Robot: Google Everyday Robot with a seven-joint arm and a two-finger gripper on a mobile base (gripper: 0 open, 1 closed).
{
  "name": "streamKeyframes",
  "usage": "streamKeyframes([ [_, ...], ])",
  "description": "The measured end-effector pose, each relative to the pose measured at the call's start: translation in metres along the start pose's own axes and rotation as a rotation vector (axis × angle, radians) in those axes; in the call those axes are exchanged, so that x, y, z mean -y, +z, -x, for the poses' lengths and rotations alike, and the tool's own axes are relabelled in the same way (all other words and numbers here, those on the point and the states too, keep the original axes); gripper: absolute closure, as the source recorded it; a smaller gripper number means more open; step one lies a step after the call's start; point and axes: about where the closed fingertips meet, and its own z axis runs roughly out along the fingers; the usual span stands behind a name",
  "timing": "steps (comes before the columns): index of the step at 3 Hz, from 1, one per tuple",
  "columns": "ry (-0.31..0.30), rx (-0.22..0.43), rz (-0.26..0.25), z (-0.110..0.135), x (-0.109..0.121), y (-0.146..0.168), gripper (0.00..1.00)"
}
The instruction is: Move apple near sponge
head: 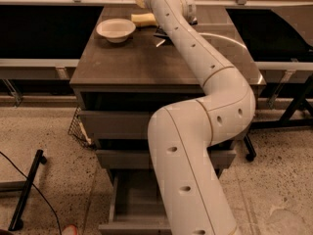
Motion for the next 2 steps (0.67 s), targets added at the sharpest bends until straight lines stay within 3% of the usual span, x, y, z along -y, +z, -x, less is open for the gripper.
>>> streamKeyframes([
  [1, -0.02, -0.018, -0.03, -0.017, 0.007, 0.005, 1.0],
  [2, 0.0, -0.025, -0.039, -0.028, 0.008, 0.007, 1.0],
])
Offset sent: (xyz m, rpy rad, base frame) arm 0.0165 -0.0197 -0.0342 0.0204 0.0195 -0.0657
